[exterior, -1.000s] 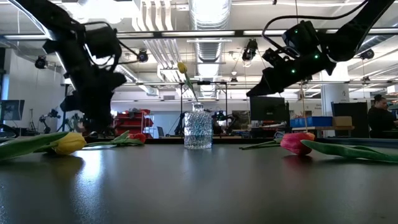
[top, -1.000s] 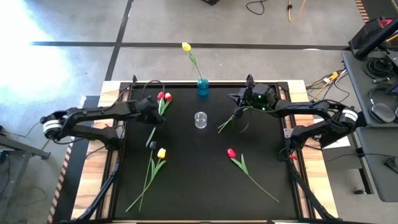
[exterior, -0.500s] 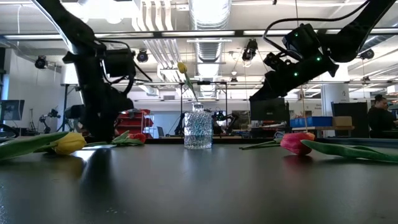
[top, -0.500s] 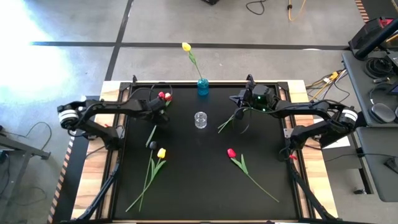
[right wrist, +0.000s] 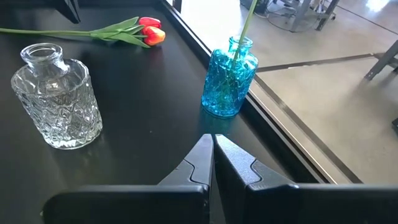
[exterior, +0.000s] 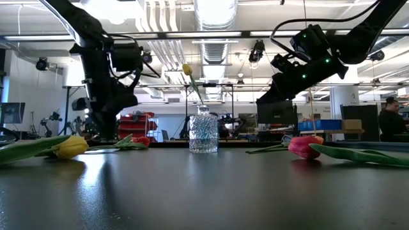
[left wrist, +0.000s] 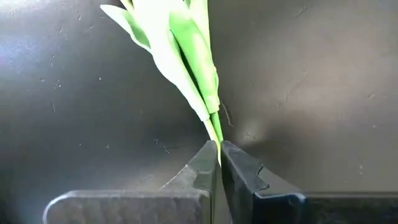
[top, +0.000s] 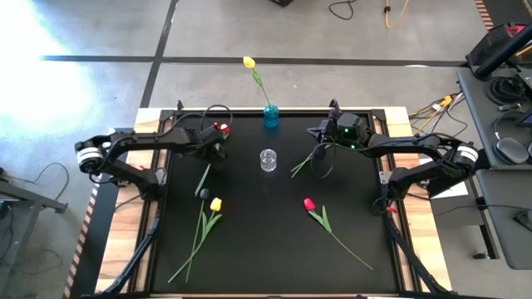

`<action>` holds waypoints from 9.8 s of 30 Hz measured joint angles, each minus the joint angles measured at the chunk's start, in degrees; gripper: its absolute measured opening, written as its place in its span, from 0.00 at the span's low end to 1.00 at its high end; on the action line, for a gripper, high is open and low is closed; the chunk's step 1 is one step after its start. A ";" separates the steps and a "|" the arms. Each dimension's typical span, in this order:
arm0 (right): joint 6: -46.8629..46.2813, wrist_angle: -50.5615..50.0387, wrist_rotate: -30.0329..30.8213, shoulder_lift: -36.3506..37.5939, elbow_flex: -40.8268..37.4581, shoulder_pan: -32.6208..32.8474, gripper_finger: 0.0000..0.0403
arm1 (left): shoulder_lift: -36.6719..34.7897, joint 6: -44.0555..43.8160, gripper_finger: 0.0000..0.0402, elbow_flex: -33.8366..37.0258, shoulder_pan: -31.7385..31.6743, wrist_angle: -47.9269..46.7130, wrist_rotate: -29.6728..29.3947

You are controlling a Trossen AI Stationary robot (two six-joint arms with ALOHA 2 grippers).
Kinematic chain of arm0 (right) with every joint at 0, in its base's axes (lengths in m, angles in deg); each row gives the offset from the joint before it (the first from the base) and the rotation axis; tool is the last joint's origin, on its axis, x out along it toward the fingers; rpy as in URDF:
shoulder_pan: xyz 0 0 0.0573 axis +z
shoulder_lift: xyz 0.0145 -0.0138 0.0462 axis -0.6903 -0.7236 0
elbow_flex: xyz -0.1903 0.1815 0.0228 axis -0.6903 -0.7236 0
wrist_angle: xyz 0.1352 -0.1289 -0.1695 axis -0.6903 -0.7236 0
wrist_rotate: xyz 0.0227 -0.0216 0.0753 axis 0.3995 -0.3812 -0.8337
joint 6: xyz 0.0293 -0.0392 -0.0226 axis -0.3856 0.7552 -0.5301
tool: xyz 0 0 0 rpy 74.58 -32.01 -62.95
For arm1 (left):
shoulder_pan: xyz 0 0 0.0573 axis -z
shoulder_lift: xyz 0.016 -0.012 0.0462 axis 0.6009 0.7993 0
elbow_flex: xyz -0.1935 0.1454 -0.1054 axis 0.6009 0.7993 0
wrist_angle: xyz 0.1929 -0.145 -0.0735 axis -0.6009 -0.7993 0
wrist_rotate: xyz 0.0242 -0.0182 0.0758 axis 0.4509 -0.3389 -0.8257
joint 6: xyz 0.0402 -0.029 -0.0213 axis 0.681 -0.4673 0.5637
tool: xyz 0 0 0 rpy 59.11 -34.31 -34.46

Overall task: Sort flowers into vase by color
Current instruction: Adjust the top red tulip, then put the left orange tulip into the blue vase

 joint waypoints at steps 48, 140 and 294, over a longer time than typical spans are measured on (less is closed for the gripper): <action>-1.14 -0.95 0.00 0.00 -0.13 0.01 0.02 | -6.90 -2.90 0.00 -1.67 -5.40 -10.03 -8.38; -14.45 13.01 -13.13 -1.53 13.04 8.06 0.30 | -3.99 28.73 0.01 2.71 -7.58 64.88 36.56; -1.36 -12.80 6.62 -27.04 47.95 0.00 0.43 | -0.57 29.99 0.49 17.29 -7.87 92.99 30.02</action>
